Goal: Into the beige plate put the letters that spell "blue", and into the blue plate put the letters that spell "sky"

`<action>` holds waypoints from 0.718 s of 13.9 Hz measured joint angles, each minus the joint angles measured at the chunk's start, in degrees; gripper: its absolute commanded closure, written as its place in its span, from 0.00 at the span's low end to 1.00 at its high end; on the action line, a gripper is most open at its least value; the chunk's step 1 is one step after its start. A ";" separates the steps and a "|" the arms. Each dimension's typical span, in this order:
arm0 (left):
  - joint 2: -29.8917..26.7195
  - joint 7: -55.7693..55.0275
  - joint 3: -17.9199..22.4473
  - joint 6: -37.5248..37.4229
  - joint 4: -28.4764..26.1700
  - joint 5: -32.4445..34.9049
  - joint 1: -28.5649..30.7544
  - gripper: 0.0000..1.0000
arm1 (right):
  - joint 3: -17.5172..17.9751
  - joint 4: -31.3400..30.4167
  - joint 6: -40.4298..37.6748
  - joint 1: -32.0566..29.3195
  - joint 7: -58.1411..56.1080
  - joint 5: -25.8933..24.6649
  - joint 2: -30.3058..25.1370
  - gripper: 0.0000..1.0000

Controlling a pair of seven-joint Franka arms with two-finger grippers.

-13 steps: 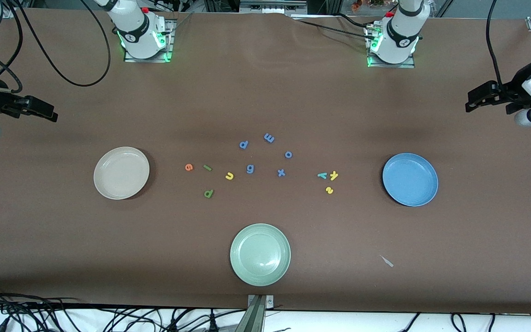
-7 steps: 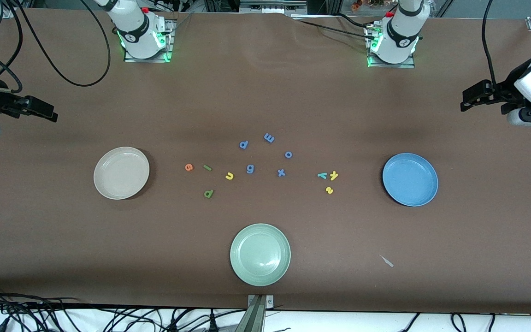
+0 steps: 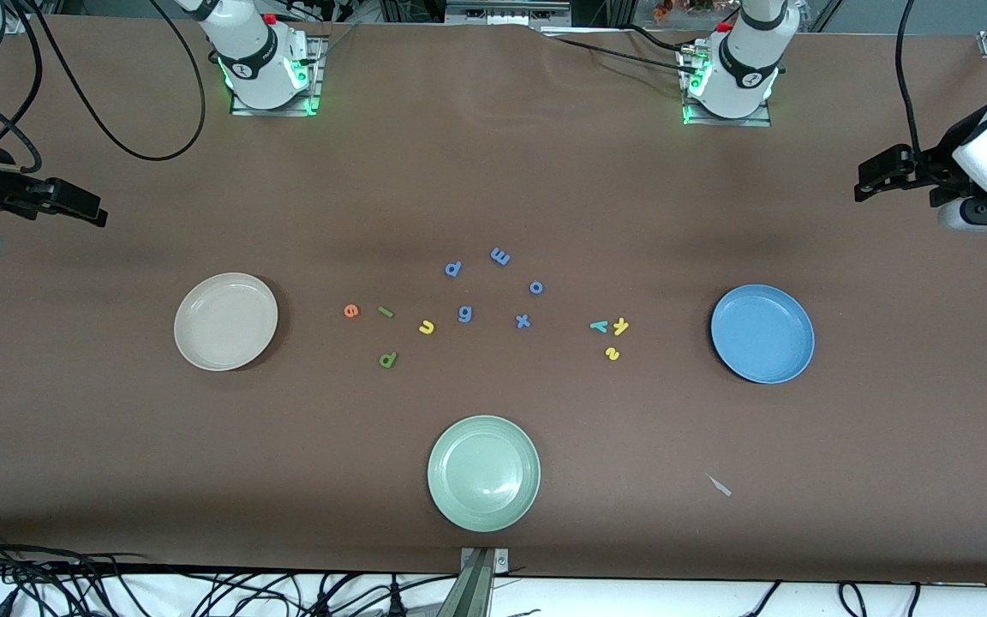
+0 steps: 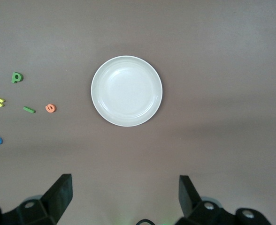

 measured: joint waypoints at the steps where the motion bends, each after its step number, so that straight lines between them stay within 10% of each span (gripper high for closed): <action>1: 0.00 0.00 -0.20 -0.31 0.01 0.00 -0.03 0.00 | 0.00 0.00 0.00 0.00 0.00 0.00 0.00 0.00; 10: 0.00 0.00 -0.92 -0.85 0.01 0.00 -0.08 0.00 | 0.00 0.00 0.00 0.00 0.00 0.00 0.00 0.00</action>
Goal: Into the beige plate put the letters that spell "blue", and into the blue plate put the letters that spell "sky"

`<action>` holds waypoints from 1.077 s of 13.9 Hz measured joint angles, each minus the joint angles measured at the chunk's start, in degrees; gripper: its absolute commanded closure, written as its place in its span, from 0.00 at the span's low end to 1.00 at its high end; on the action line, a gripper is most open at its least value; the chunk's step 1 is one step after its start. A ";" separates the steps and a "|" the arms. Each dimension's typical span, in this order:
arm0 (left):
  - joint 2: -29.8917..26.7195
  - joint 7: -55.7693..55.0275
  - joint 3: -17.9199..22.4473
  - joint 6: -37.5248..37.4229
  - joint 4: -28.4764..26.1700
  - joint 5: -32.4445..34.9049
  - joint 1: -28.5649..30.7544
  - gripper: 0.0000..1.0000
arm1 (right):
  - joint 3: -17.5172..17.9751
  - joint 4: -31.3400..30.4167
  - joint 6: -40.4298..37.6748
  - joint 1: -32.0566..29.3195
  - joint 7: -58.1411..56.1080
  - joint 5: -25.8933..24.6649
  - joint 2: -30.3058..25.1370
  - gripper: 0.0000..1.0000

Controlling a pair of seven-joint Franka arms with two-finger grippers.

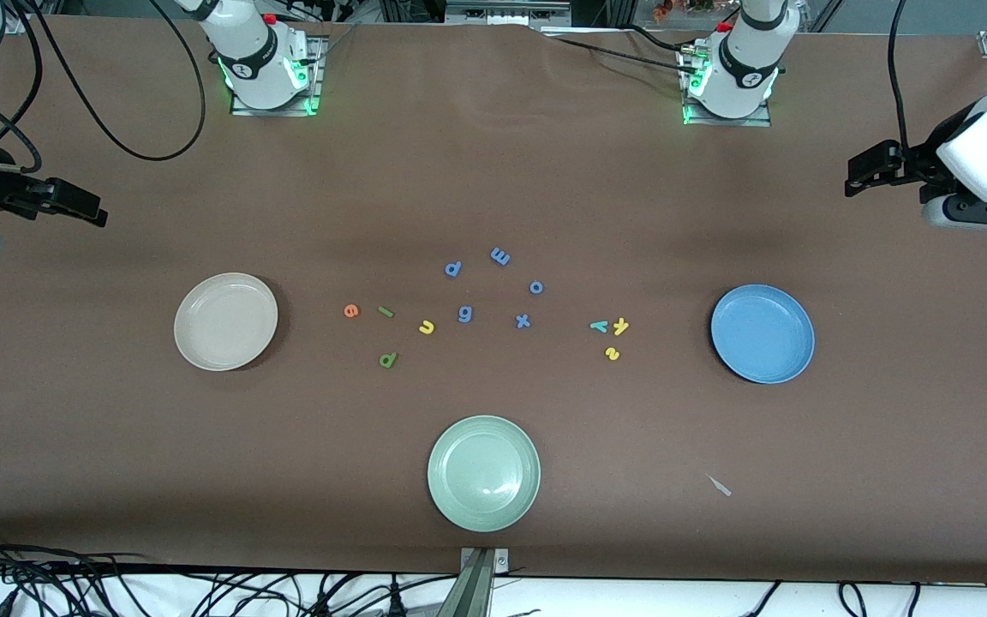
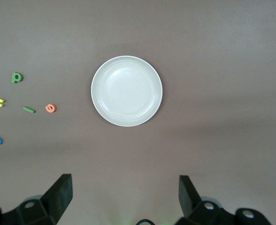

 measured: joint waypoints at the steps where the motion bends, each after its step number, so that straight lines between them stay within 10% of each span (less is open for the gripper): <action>1: 0.00 0.00 0.00 0.00 0.00 0.00 0.00 0.00 | 0.00 0.00 0.00 0.00 0.00 0.00 0.00 0.00; 15: 0.24 0.00 0.21 -0.09 1.71 0.00 0.04 0.00 | 0.00 0.00 0.00 0.00 -0.01 0.00 0.00 0.00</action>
